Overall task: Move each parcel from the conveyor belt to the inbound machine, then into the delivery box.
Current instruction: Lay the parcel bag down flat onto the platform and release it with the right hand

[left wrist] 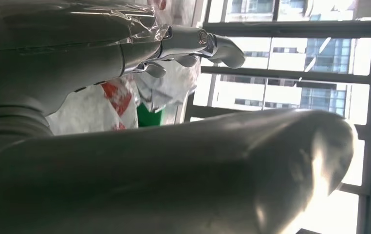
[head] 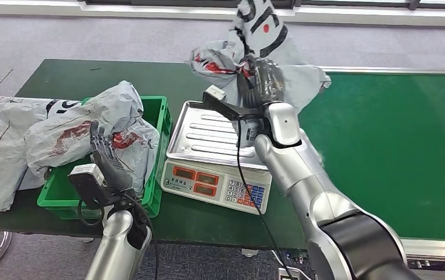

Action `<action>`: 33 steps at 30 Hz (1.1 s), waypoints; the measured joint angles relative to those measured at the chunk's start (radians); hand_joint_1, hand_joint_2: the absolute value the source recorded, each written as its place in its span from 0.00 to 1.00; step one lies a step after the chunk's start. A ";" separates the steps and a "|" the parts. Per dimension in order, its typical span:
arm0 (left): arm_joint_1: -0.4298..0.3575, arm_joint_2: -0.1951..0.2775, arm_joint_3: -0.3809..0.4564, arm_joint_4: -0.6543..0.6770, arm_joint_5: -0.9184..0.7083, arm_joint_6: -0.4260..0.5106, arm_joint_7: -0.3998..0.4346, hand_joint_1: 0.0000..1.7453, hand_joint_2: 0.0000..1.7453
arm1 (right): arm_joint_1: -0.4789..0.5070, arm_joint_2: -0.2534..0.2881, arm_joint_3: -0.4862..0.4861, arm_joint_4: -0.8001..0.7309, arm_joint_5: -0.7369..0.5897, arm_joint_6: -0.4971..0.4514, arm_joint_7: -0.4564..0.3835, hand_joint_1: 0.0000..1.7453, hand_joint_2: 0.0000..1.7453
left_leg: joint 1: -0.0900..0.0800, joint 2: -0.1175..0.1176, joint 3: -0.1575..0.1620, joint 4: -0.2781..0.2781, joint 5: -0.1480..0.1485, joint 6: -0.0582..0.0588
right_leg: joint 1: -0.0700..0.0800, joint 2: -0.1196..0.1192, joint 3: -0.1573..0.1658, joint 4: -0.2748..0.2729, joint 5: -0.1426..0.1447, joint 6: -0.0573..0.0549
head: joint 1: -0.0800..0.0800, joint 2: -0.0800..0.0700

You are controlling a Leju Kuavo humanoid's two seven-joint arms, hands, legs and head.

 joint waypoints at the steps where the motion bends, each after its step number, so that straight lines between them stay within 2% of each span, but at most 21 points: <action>1: -0.008 -0.003 0.000 0.010 0.002 -0.005 0.001 0.00 0.00 | 0.007 0.014 0.021 0.010 -0.035 0.021 -0.019 1.00 1.00 | 0.000 0.000 0.000 0.000 0.000 0.000 | 0.000 0.000 0.000 0.000 0.000 0.000 | 0.000 0.000; 6: -0.032 -0.012 0.000 0.038 0.000 -0.020 0.007 0.00 0.00 | 0.068 0.057 0.194 0.032 -0.286 0.079 -0.034 1.00 1.00 | 0.000 -0.001 -0.002 0.000 0.000 0.000 | 0.000 0.000 -0.001 0.000 -0.001 -0.001 | 0.000 0.000; 10: -0.038 -0.015 0.000 0.051 -0.003 -0.025 0.010 0.00 0.00 | 0.084 0.068 0.278 0.046 -0.329 0.079 -0.037 1.00 1.00 | 0.000 -0.001 -0.002 0.000 0.000 0.000 | 0.000 0.000 -0.002 0.000 -0.001 -0.001 | 0.000 0.000; 15: -0.041 -0.015 0.000 0.062 -0.006 -0.027 0.010 0.00 0.00 | 0.086 0.070 0.332 0.060 -0.352 0.090 -0.032 1.00 1.00 | 0.000 -0.001 -0.002 0.000 0.000 0.000 | 0.000 0.000 -0.002 0.000 0.000 -0.001 | 0.000 0.000; 16: -0.043 -0.015 0.000 0.065 -0.006 -0.028 0.009 0.00 0.00 | 0.088 0.070 0.339 0.064 -0.358 0.091 -0.027 0.88 1.00 | 0.000 -0.001 -0.002 0.000 0.000 0.000 | 0.000 0.000 -0.002 0.000 0.000 -0.001 | 0.000 0.000; 17: -0.046 -0.015 0.000 0.067 -0.006 -0.029 0.008 0.00 0.00 | 0.090 0.070 0.345 0.069 -0.366 0.088 -0.022 0.63 1.00 | 0.000 -0.001 -0.002 0.000 0.000 0.000 | 0.000 -0.001 -0.002 0.000 0.000 -0.001 | 0.000 0.000; 19: -0.053 -0.015 0.000 0.073 -0.006 -0.032 0.004 0.00 0.00 | 0.094 0.070 0.349 0.082 -0.374 0.068 -0.014 0.12 0.50 | 0.000 -0.001 -0.002 0.000 0.000 0.000 | 0.000 -0.001 -0.002 0.000 0.000 -0.001 | 0.000 0.000; 20: -0.057 -0.015 0.000 0.077 -0.006 -0.032 0.001 0.00 0.00 | 0.094 0.069 0.348 0.089 -0.371 0.047 -0.008 0.00 0.25 | 0.000 -0.001 -0.002 0.000 0.000 0.000 | 0.000 0.000 -0.002 0.000 0.000 -0.001 | 0.000 0.000; 21: -0.060 -0.015 0.000 0.081 -0.006 -0.033 -0.003 0.00 0.00 | 0.094 0.067 0.347 0.095 -0.363 0.020 0.002 0.00 0.00 | 0.000 -0.001 -0.002 0.000 0.000 0.000 | 0.000 0.000 -0.002 0.000 0.000 -0.001 | 0.000 0.000; 24: -0.067 -0.015 0.000 0.093 -0.010 -0.025 -0.009 0.00 0.00 | 0.095 0.055 0.344 0.107 -0.321 -0.060 0.043 0.00 0.00 | 0.000 0.000 -0.002 0.000 0.000 0.000 | 0.000 0.000 -0.002 0.000 0.000 -0.001 | 0.000 0.000; 27: -0.070 -0.015 0.000 0.100 -0.018 0.010 -0.013 0.00 0.00 | 0.107 0.029 0.331 0.092 -0.232 -0.090 0.079 0.00 0.00 | 0.000 -0.001 -0.002 0.000 0.000 0.000 | 0.000 0.000 -0.002 0.000 0.000 -0.001 | 0.000 0.000; 31: -0.050 -0.009 0.000 0.088 -0.018 0.085 -0.016 0.00 0.00 | 0.153 -0.036 0.282 0.000 -0.032 -0.095 0.162 0.00 0.00 | 0.000 -0.001 -0.002 0.000 0.000 0.000 | 0.000 -0.001 -0.001 0.000 0.000 -0.001 | 0.000 0.000; 33: -0.021 -0.004 0.000 0.065 -0.016 0.116 -0.017 0.00 0.00 | 0.184 -0.079 0.273 -0.060 0.012 -0.095 0.224 0.00 0.00 | 0.000 -0.001 -0.002 0.000 0.000 0.000 | 0.000 -0.001 -0.001 0.000 0.000 -0.001 | 0.000 0.000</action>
